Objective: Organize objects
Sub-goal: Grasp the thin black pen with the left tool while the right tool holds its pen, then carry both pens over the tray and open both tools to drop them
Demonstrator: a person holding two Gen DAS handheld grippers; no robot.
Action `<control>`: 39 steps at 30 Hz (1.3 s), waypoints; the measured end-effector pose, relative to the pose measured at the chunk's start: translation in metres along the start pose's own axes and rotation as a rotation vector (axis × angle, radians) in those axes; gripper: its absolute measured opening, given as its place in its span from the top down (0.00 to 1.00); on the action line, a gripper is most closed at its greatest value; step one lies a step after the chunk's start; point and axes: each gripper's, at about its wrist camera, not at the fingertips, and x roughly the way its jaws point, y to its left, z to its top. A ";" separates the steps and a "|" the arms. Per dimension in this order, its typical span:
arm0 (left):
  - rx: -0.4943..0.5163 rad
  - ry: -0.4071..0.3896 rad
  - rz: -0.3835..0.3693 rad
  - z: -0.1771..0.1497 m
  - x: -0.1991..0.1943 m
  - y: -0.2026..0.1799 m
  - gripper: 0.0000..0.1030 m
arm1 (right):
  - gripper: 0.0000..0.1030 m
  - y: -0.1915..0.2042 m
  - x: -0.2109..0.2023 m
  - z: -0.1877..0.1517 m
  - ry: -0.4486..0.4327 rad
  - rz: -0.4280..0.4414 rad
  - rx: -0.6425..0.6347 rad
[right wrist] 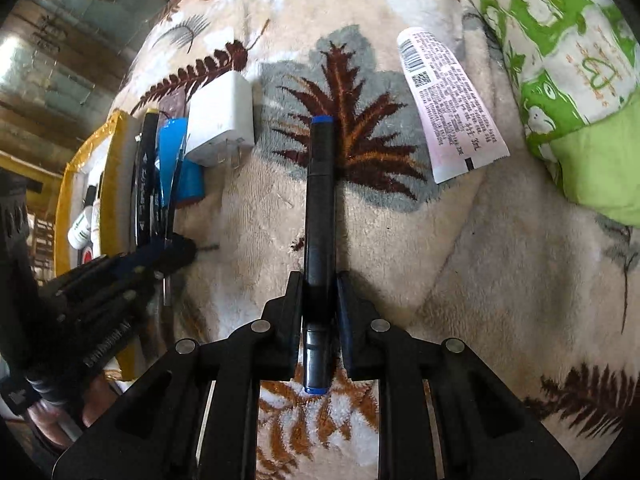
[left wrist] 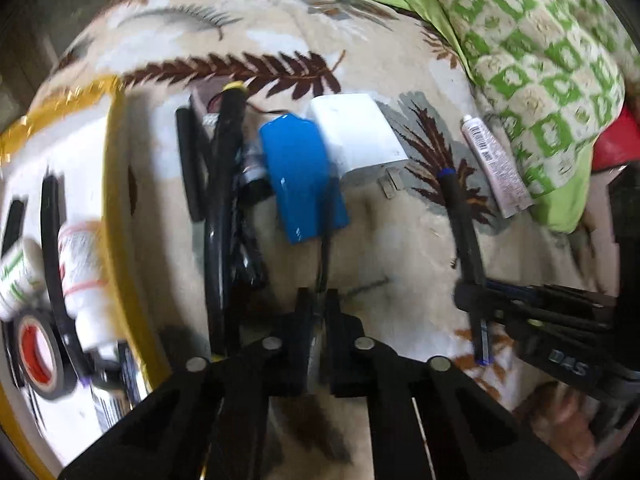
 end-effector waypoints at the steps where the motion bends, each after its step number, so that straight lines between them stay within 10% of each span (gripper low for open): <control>1: -0.013 -0.003 -0.015 -0.003 -0.004 0.003 0.97 | 0.80 0.002 0.001 0.001 0.005 -0.004 -0.010; 5: -0.078 -0.010 -0.120 -0.015 -0.025 0.017 0.97 | 0.35 0.020 0.006 0.000 0.017 0.034 -0.111; 17: -0.191 -0.112 -0.264 -0.041 -0.109 0.050 0.97 | 0.33 0.035 0.007 0.000 -0.017 -0.077 -0.064; 26: -0.324 -0.165 -0.240 -0.060 -0.137 0.121 0.97 | 0.81 0.038 0.002 0.002 -0.030 -0.233 -0.048; 39: -0.506 -0.165 -0.198 -0.083 -0.135 0.196 0.97 | 0.84 0.078 -0.039 -0.028 -0.029 -0.020 -0.036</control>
